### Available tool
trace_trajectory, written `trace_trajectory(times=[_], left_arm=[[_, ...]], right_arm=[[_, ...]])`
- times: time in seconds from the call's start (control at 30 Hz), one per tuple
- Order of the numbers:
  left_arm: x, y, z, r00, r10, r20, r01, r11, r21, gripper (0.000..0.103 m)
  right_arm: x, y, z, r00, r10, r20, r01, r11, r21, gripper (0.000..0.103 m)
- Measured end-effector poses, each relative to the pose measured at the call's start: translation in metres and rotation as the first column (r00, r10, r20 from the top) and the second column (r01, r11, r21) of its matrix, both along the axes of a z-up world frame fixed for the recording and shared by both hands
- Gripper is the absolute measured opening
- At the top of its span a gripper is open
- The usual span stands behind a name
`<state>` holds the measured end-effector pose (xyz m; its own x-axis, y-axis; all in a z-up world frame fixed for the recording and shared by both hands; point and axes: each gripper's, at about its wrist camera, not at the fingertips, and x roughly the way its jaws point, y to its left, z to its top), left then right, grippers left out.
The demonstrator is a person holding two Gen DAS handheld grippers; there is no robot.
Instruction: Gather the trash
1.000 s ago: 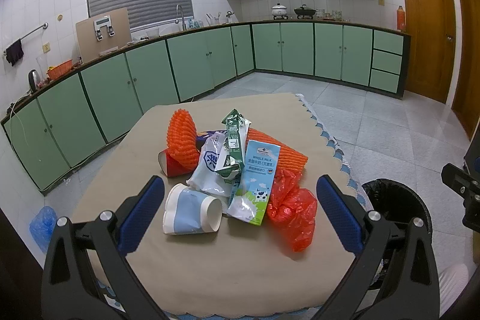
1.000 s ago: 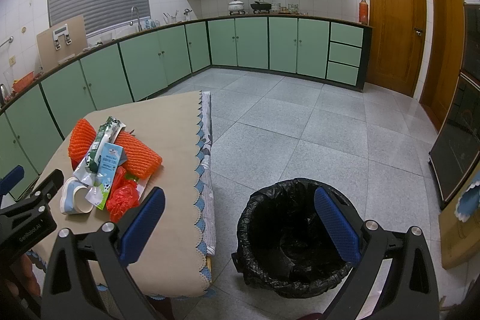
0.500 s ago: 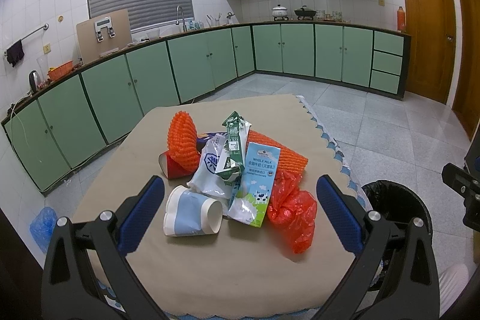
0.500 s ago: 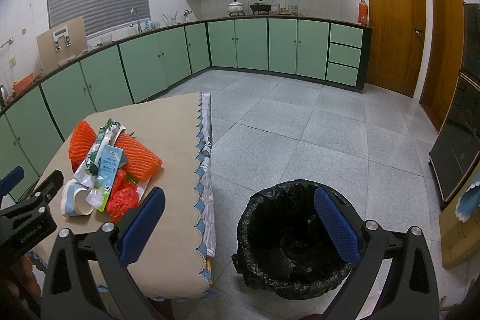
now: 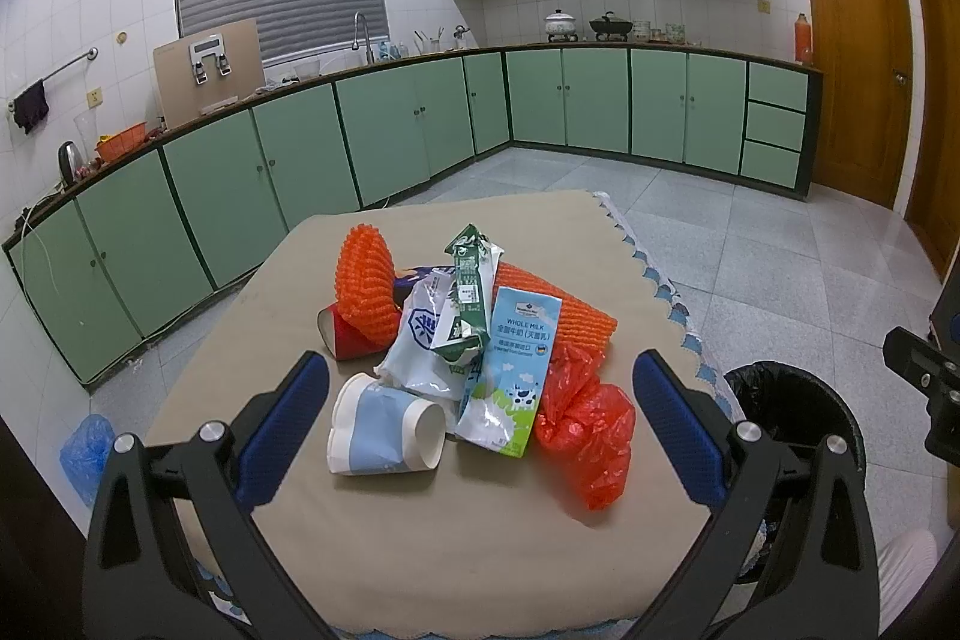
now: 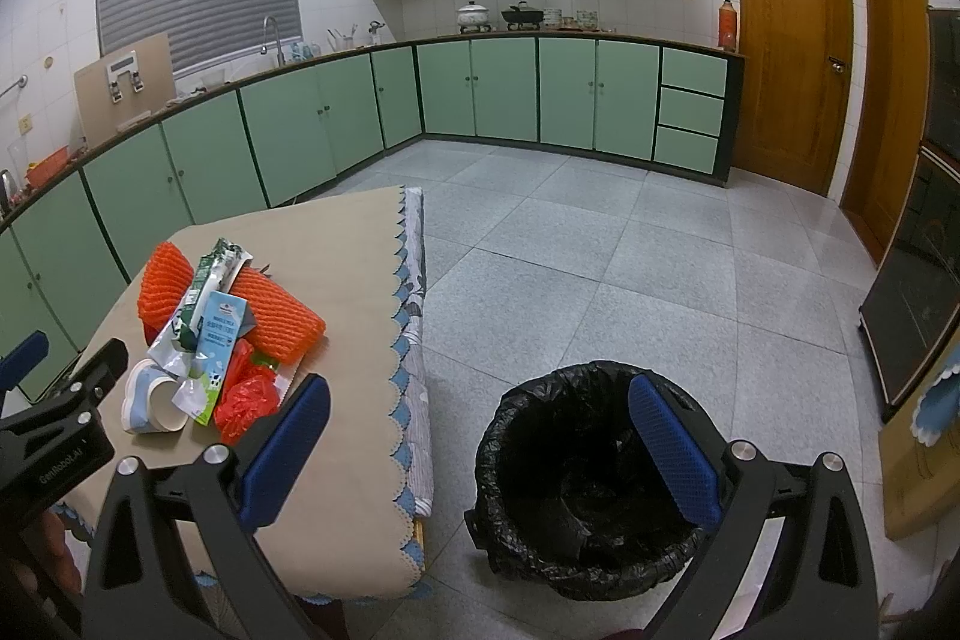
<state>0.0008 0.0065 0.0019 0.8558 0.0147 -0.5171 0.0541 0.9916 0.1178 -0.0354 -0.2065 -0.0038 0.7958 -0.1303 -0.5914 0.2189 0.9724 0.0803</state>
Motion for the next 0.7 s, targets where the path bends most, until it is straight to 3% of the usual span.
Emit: trace_trajectory(times=[0.7], left_arm=[[-0.0003,-0.0008,-0.0008,1.0,0.0,0.001,0.0,1.0,0.001,0.098]], right_arm=[[0.0014,-0.0018,0.001,1.0,-0.004,0.001,0.004,1.0,0.002,0.097]])
